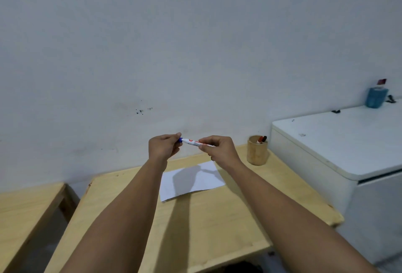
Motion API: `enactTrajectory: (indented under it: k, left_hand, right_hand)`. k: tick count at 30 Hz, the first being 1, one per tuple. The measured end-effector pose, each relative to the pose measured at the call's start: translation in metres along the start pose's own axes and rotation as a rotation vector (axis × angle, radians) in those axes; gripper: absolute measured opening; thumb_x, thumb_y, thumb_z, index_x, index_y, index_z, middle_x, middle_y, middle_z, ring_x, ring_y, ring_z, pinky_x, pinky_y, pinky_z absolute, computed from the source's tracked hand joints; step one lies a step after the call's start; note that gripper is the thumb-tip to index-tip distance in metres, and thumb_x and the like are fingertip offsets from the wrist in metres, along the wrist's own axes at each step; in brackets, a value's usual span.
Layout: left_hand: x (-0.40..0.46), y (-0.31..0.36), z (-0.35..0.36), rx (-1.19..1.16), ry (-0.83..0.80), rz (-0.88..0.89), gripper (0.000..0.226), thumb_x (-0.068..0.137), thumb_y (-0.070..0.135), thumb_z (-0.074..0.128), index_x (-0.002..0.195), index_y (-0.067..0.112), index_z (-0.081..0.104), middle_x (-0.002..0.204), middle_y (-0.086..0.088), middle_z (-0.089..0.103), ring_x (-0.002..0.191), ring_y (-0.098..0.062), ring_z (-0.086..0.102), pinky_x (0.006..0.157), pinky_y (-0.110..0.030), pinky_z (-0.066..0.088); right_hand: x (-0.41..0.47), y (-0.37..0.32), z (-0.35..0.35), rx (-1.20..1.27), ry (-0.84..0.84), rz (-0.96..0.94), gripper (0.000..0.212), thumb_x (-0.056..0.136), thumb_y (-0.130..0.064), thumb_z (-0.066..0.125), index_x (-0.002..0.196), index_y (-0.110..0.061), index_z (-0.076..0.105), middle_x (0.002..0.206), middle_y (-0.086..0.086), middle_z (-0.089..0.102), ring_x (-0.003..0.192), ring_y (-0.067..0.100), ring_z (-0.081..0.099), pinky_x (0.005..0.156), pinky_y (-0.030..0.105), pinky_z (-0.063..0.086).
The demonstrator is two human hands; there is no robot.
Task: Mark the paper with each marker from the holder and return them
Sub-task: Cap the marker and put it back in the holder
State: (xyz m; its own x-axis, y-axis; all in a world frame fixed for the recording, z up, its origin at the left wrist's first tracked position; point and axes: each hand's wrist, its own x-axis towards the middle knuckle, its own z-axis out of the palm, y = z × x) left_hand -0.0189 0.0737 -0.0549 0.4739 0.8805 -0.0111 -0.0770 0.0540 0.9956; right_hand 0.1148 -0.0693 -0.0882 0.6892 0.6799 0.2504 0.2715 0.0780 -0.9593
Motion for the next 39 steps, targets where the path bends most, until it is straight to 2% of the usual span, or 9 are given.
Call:
enactTrajectory:
  k: [5,9,13,16,21,25,31,35,39]
  left_hand:
    - [-0.012,0.006,0.029,0.016,-0.025,0.023,0.015,0.085,0.015,0.083,0.085,0.001,0.078,0.08,-0.016,0.074,0.077,-0.025,0.07,0.081,-0.036,0.063]
    - [-0.014,0.01,0.056,0.032,-0.055,0.03,0.015,0.084,0.014,0.083,0.084,0.0,0.078,0.078,-0.016,0.074,0.075,-0.025,0.07,0.074,-0.032,0.062]
    - [-0.013,0.025,0.094,0.141,-0.226,0.128,0.019,0.087,0.02,0.082,0.089,0.001,0.078,0.082,-0.014,0.077,0.081,-0.027,0.075,0.083,-0.038,0.064]
    - [-0.011,0.031,0.128,0.117,-0.36,0.17,0.04,0.089,0.035,0.078,0.119,0.009,0.072,0.1,-0.011,0.079,0.093,-0.023,0.078,0.085,-0.038,0.064]
    - [0.015,-0.019,0.165,0.455,-0.391,0.205,0.064,0.086,0.038,0.078,0.143,0.02,0.056,0.116,-0.003,0.07,0.105,-0.02,0.07,0.088,-0.04,0.06]
    - [0.032,-0.066,0.197,0.649,-0.486,0.185,0.091,0.078,0.036,0.087,0.155,0.024,0.039,0.139,-0.005,0.058,0.121,-0.022,0.059,0.101,-0.041,0.052]
    - [0.049,-0.11,0.239,0.689,-0.555,0.132,0.114,0.073,0.036,0.091,0.162,0.02,0.023,0.162,-0.009,0.04,0.144,-0.028,0.044,0.11,-0.04,0.044]
    - [0.052,-0.125,0.252,0.633,-0.571,0.105,0.113,0.066,0.041,0.093,0.159,0.022,0.031,0.153,-0.002,0.051,0.138,-0.024,0.051,0.108,-0.04,0.048]
    - [0.052,-0.133,0.258,0.589,-0.56,0.149,0.08,0.066,0.038,0.092,0.134,0.024,0.054,0.121,0.009,0.068,0.115,-0.017,0.066,0.098,-0.043,0.055]
  right_hand:
    - [-0.01,-0.007,-0.018,-0.074,0.041,-0.063,0.019,0.091,-0.009,0.079,0.088,-0.028,0.082,0.068,-0.021,0.073,0.059,-0.006,0.06,0.064,0.018,0.046]
    - [-0.013,-0.01,-0.037,-0.085,0.113,-0.078,0.007,0.09,-0.011,0.08,0.092,-0.017,0.082,0.079,-0.006,0.073,0.065,0.012,0.063,0.068,0.032,0.053]
    - [0.004,-0.017,-0.073,-0.505,0.028,-0.059,0.026,0.088,-0.022,0.081,0.114,-0.027,0.079,0.091,-0.01,0.079,0.084,0.013,0.07,0.084,0.035,0.057]
    - [0.032,-0.03,-0.105,-0.779,0.084,-0.044,0.03,0.091,-0.026,0.072,0.12,-0.033,0.077,0.103,-0.009,0.08,0.1,0.02,0.072,0.096,0.042,0.056]
    - [0.079,-0.026,-0.16,-0.654,0.298,0.01,0.017,0.089,-0.014,0.069,0.105,-0.016,0.075,0.104,0.002,0.079,0.097,0.03,0.073,0.091,0.048,0.061]
    - [0.107,0.001,-0.179,-0.666,0.24,0.086,0.023,0.085,-0.006,0.067,0.107,-0.012,0.068,0.096,0.003,0.074,0.096,0.032,0.07,0.089,0.05,0.06]
    - [0.125,0.048,-0.18,-0.684,0.132,0.195,0.018,0.084,-0.019,0.067,0.1,-0.026,0.07,0.101,0.002,0.079,0.099,0.03,0.074,0.096,0.05,0.06]
    - [0.128,0.067,-0.182,-0.679,0.091,0.212,0.012,0.088,-0.03,0.076,0.099,-0.028,0.072,0.098,0.0,0.078,0.099,0.028,0.074,0.098,0.048,0.058]
    - [0.119,0.067,-0.195,-0.484,0.068,0.203,0.043,0.09,-0.032,0.085,0.127,-0.015,0.073,0.104,0.003,0.082,0.098,0.021,0.078,0.089,0.035,0.061]
